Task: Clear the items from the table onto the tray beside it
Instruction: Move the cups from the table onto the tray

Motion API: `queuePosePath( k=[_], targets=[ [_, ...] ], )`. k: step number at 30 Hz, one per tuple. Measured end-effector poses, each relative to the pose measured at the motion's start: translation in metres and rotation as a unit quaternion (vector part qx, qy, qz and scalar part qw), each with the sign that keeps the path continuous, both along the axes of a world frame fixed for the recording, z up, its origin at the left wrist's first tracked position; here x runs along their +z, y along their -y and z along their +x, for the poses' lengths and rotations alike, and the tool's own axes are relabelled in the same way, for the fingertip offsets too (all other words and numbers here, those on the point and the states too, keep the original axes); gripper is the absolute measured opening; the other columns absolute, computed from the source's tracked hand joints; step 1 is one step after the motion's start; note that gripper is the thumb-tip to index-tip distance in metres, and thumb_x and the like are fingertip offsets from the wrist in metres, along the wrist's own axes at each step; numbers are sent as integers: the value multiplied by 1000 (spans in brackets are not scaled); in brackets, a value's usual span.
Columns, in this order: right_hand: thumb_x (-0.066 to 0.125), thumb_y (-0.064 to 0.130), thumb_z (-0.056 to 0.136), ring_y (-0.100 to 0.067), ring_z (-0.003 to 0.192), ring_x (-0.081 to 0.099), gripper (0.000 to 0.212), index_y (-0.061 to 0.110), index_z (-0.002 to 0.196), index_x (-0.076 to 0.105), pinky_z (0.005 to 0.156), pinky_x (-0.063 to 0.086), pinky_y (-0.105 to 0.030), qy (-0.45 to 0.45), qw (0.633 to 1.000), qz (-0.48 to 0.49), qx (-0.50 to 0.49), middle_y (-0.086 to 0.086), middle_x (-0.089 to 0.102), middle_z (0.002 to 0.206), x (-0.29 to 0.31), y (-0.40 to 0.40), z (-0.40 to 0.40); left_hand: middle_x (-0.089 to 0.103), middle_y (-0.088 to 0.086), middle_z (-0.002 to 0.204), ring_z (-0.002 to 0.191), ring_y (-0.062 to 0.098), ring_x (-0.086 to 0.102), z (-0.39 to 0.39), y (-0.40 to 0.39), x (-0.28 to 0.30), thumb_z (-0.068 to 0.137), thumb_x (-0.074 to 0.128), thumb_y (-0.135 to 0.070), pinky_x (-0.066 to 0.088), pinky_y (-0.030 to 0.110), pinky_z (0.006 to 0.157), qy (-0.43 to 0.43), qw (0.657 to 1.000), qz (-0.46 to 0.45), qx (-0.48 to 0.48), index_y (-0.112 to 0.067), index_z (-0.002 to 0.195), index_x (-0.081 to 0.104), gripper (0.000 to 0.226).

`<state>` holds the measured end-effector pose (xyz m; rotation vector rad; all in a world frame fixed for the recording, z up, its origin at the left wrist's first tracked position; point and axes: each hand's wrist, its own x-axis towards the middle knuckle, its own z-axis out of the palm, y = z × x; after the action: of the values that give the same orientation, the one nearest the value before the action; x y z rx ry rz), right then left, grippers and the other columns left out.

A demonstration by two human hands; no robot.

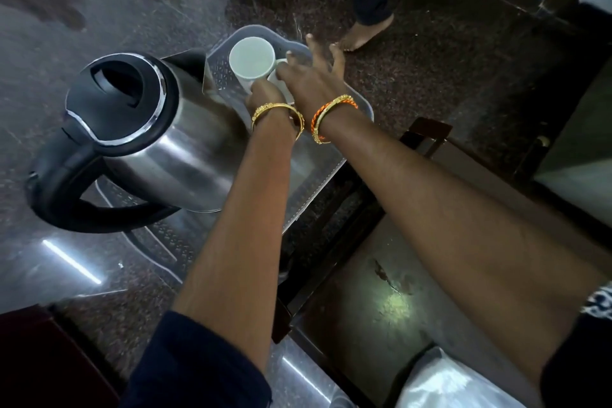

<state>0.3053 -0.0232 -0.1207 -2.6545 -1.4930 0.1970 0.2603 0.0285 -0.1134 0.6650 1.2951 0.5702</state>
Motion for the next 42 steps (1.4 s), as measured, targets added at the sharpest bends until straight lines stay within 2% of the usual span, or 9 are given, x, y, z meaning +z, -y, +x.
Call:
queuePosePath(
  k=[4, 7, 10, 14, 20, 27, 32, 37, 42],
  targets=[
    [58, 28, 86, -27, 146, 4, 50, 22, 132, 40, 113, 7, -57, -25, 998, 59, -10, -4, 28, 154, -2, 22, -5, 58, 20, 124, 102, 34, 63, -10, 17, 4, 97, 33, -11, 55, 27, 57, -64, 996, 26, -63, -1, 132, 46, 39],
    [58, 18, 81, -24, 141, 24, 35, 18, 116, 53, 110, 23, -49, -86, 977, 182, -64, -2, 47, 141, 6, 56, -14, 48, 16, 139, 124, 28, 51, -20, 40, 9, 98, 32, -17, 44, 26, 87, -201, 959, 107, -166, -1, 135, 38, 40],
    [56, 5, 76, -32, 100, 56, 13, 4, 88, 62, 84, 46, -39, -144, 910, 353, -165, -13, 65, 98, 16, 110, -34, 52, 20, 132, 121, 31, 50, -36, 82, 18, 92, 45, -11, 36, 27, 95, -234, 927, 245, -160, 1, 127, 44, 38],
    [59, -1, 71, -27, 72, 59, 6, 3, 74, 62, 64, 48, -33, -138, 823, 440, -331, -12, 64, 76, 7, 207, -79, 57, 18, 106, 97, 15, 54, -67, 195, 17, 81, 48, 0, 42, 10, 87, -137, 866, 443, -186, 8, 108, 56, 29],
    [56, 0, 70, -31, 61, 61, 9, 6, 67, 62, 57, 53, -40, -73, 711, 384, -585, -11, 64, 67, -38, 373, -156, 70, 20, 95, 92, 33, 66, -116, 362, -34, 87, 49, -1, 48, 36, 85, -114, 832, 279, -466, -1, 100, 63, 19],
    [51, 6, 70, -35, 82, 52, 12, 5, 75, 62, 79, 39, -35, 51, 599, 295, -742, -18, 61, 84, -47, 547, -209, 73, 13, 87, 82, 28, 68, -150, 496, -56, 87, 59, -14, 51, 30, 76, -72, 666, 222, -709, -8, 98, 64, 13],
    [58, 8, 82, -25, 95, 54, 23, 6, 104, 61, 78, 35, -18, -105, 505, 272, -812, -22, 55, 109, -61, 617, -218, 73, 6, 88, 88, 28, 66, -151, 554, -62, 85, 60, -37, 53, 36, 72, -102, 551, 305, -770, -21, 104, 61, 25],
    [58, 27, 87, -30, 94, 61, 20, 13, 101, 62, 84, 49, -37, -265, 551, 216, -762, -13, 67, 99, -71, 645, -217, 75, 5, 87, 85, 28, 69, -148, 571, -70, 84, 63, -35, 55, 32, 74, -143, 583, 281, -749, -21, 105, 66, 25],
    [60, 32, 86, -13, 66, 52, 21, 21, 69, 53, 55, 36, -20, -330, 578, 187, -722, 5, 58, 66, -72, 664, -217, 73, 18, 80, 72, 32, 71, -140, 579, -74, 80, 65, -16, 58, 44, 73, -136, 629, 237, -728, -6, 93, 68, 17]
  ],
)
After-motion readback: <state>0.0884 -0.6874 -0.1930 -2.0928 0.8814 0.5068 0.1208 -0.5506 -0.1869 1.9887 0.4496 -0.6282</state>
